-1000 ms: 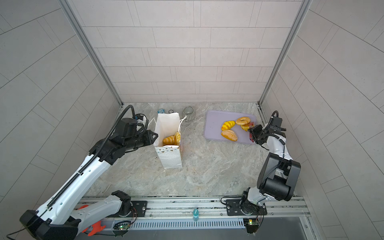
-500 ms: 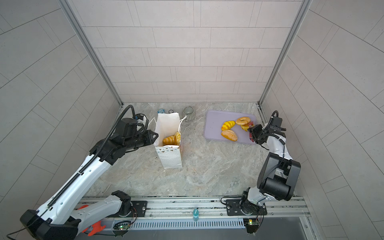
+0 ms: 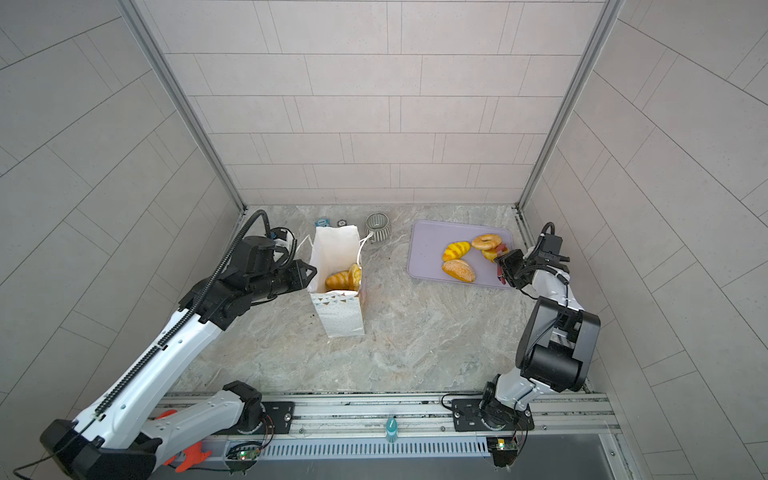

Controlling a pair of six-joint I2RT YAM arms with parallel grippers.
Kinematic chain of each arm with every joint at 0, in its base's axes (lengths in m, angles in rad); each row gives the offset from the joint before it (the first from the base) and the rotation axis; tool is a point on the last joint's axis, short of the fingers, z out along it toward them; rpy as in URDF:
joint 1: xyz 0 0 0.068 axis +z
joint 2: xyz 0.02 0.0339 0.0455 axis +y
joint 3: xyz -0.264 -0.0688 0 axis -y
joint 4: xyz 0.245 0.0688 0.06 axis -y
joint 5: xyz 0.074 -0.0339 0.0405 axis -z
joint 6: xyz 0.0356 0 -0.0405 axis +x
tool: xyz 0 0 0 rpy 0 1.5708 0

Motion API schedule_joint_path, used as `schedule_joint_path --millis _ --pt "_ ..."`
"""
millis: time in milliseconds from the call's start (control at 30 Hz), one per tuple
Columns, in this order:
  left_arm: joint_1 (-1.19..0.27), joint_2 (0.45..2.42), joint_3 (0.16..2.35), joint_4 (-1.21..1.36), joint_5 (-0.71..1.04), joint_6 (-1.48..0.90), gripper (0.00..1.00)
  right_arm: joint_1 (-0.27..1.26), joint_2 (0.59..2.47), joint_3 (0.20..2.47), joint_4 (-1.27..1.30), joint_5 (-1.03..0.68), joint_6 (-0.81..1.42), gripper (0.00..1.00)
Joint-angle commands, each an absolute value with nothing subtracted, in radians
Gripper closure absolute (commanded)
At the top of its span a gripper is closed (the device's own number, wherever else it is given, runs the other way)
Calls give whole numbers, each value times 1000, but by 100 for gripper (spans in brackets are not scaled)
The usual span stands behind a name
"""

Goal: Place the fake bread into the paper bag
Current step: 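Close the tongs on the yellow flat bread beside the ring bread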

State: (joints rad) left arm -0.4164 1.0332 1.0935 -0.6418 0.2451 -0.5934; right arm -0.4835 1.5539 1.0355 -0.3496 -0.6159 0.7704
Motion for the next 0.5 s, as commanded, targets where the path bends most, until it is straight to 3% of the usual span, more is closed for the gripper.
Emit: schedule_joint_path --millis 0,133,467 --pt "-409 1032 1094 -650 245 -591 82 -484 1553 1037 -319 -627 788 55" --pt "-409 1032 1098 -654 244 -590 82 -483 1516 1040 -333 -616 787 62" --pt "-410 1043 1117 -666 239 -584 82 -484 1372 1059 -495 -538 718 65"
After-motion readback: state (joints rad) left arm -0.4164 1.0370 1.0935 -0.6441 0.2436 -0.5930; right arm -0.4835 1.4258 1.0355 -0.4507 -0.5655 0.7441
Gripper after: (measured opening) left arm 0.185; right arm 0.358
